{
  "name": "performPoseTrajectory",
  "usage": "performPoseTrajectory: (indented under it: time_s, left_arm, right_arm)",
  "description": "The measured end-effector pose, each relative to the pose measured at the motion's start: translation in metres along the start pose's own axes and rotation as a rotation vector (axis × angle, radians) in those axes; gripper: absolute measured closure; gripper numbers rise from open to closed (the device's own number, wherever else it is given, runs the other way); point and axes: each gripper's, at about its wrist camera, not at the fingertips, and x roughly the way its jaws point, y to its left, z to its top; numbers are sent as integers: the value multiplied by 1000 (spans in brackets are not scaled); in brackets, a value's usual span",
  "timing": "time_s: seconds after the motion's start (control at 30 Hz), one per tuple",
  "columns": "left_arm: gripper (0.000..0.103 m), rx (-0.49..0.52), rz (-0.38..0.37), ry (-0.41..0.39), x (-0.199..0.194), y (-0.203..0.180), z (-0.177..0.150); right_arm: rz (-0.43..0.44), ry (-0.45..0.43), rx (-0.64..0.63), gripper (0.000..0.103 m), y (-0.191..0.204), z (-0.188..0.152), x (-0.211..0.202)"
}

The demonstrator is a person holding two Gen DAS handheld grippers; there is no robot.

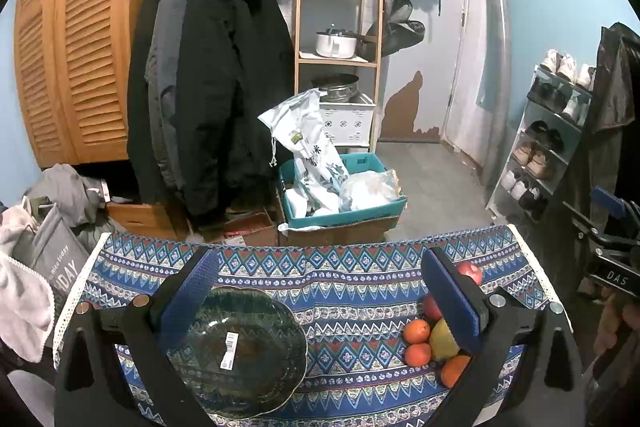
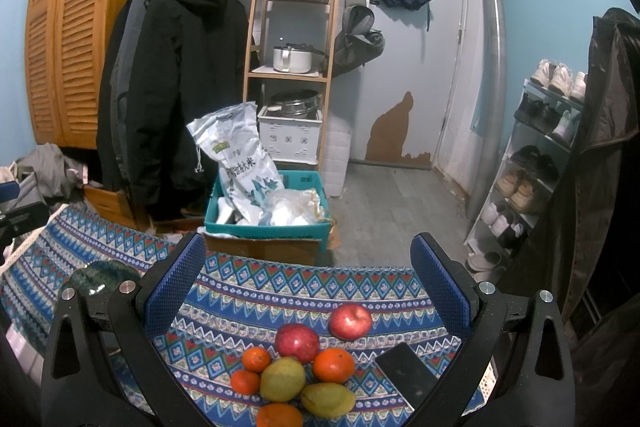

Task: Organize fruits

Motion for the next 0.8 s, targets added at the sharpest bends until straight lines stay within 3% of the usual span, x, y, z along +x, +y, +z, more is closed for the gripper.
performPoseTrajectory:
  time_s: [0.8]
  left_arm:
    - [1,1,-7,3,1,-1,-1]
  right_arm:
    - [-4,5,6,3,-9,-1,-1]
